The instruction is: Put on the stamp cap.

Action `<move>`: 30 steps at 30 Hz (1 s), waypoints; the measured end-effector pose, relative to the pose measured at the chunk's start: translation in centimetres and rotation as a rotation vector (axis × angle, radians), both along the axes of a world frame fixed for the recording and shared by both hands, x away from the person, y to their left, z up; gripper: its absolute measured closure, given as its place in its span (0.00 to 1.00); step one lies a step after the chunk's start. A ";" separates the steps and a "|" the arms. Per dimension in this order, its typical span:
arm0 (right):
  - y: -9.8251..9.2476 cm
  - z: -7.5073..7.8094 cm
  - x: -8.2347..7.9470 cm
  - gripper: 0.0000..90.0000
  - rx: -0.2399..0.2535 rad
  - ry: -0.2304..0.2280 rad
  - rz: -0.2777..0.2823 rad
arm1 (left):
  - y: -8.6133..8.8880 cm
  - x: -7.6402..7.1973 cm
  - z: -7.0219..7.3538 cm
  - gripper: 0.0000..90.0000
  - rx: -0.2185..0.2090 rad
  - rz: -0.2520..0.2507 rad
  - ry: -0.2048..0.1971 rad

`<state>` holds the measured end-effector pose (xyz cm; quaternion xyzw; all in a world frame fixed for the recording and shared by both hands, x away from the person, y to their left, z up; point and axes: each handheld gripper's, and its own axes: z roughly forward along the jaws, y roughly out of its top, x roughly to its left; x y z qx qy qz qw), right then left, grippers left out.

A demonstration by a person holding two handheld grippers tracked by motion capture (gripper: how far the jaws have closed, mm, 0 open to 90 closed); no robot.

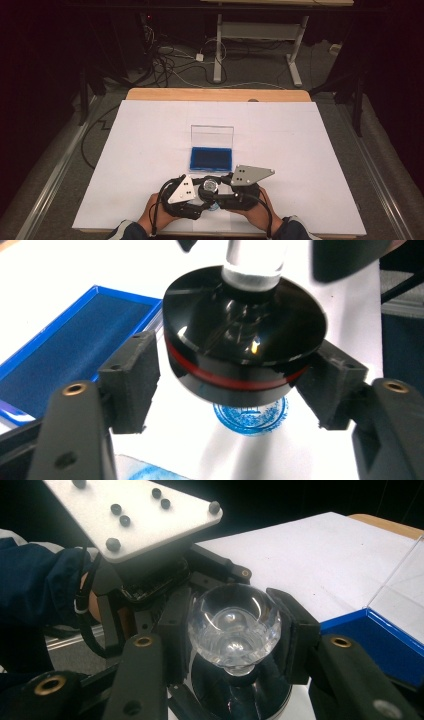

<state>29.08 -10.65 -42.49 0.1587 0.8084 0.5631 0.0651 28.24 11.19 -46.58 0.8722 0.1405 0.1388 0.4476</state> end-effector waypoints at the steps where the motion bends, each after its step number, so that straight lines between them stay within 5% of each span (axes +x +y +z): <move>1: 0.0 0.0 0.0 0.63 -0.002 -0.003 -0.003 | 0.0 0.0 0.0 0.33 -0.001 -0.001 -0.002; 12: -0.5 0.4 0.2 0.63 0.002 -0.018 -0.014 | 0.3 0.0 0.0 0.17 0.001 0.035 -0.013; 30: -2.0 1.4 0.6 0.63 0.002 -0.046 -0.054 | 3.9 0.0 0.8 0.16 0.001 0.118 -0.059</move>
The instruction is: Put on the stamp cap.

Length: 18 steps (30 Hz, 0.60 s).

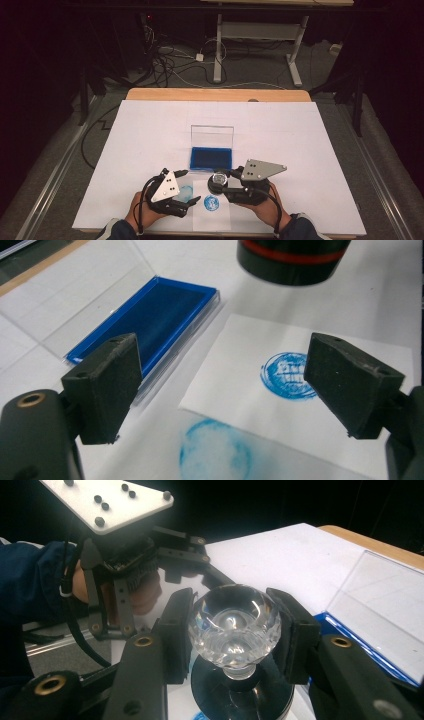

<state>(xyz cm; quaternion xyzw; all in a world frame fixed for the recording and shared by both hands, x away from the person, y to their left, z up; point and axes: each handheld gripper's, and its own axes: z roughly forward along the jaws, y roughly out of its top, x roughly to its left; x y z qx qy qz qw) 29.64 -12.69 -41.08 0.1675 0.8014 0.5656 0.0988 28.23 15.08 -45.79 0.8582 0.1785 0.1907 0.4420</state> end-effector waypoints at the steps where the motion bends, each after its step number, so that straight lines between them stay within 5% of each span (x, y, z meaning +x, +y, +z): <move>1: -0.1 0.0 0.0 0.63 0.003 0.003 -0.002 | 0.2 0.0 0.0 0.16 0.001 0.004 0.002; 18: -1.8 0.5 0.7 0.63 -0.015 -0.017 -0.052 | 4.7 -0.1 -0.2 0.16 0.001 0.106 0.010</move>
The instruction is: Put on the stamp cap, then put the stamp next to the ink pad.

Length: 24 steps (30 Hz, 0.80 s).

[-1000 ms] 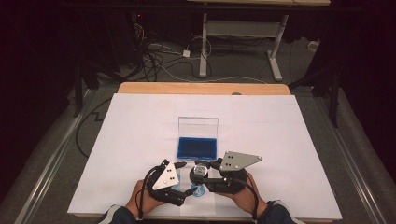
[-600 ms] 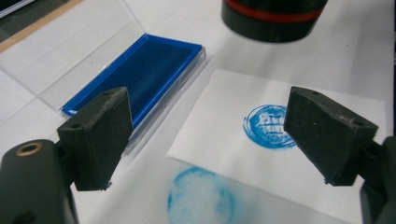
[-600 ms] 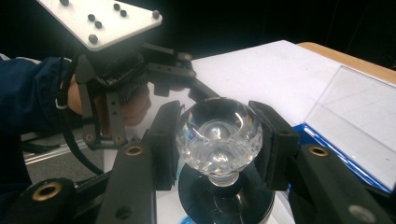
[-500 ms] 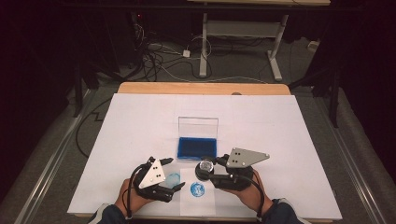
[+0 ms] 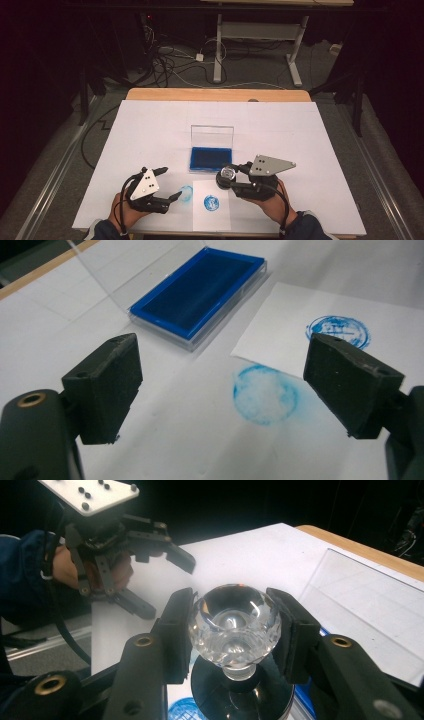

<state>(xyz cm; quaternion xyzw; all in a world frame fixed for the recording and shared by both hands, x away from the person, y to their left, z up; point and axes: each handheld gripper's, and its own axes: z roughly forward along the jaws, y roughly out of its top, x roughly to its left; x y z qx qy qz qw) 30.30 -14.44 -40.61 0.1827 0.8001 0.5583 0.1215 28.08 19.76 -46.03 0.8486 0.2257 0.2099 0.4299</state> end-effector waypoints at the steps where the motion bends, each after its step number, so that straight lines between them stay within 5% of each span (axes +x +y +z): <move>1: -0.1 0.0 0.0 0.63 0.004 0.003 -0.005 | 0.2 -0.1 -0.1 0.16 0.002 0.002 0.002; 24: -2.5 -0.1 1.6 0.63 -0.026 -0.018 -0.103 | 1.8 -1.0 -0.5 0.16 0.043 0.036 -0.007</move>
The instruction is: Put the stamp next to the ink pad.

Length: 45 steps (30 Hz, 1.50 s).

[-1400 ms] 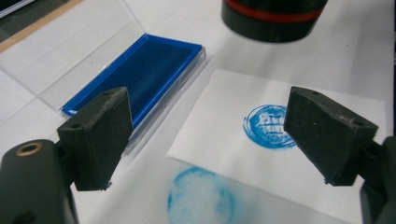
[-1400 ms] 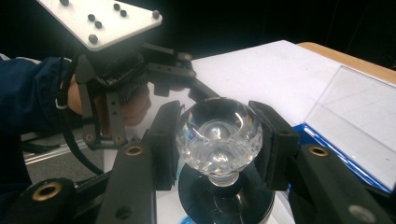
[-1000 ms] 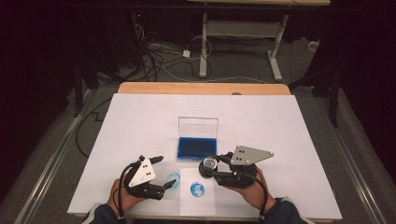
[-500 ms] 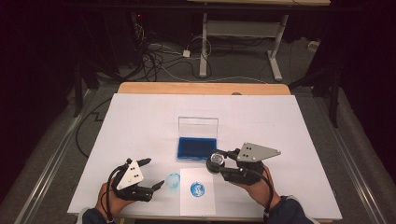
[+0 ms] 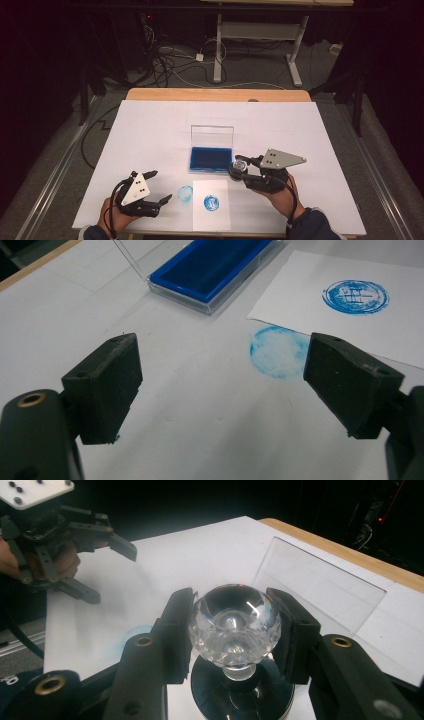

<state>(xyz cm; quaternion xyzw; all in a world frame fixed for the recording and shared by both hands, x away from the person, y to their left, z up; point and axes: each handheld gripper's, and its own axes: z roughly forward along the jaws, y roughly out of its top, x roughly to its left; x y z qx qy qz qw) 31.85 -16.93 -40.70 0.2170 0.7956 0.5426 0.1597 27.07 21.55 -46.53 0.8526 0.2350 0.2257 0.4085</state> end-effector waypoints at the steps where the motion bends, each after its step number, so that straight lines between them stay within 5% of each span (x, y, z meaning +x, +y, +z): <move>1: -0.1 0.0 0.1 0.63 -0.002 0.000 -0.004 | 0.0 0.0 0.0 0.16 0.001 0.001 -0.002; 45: -1.4 -2.2 4.8 0.63 -0.043 0.042 -0.143 | 0.0 0.2 -0.1 0.16 -0.004 -0.004 0.007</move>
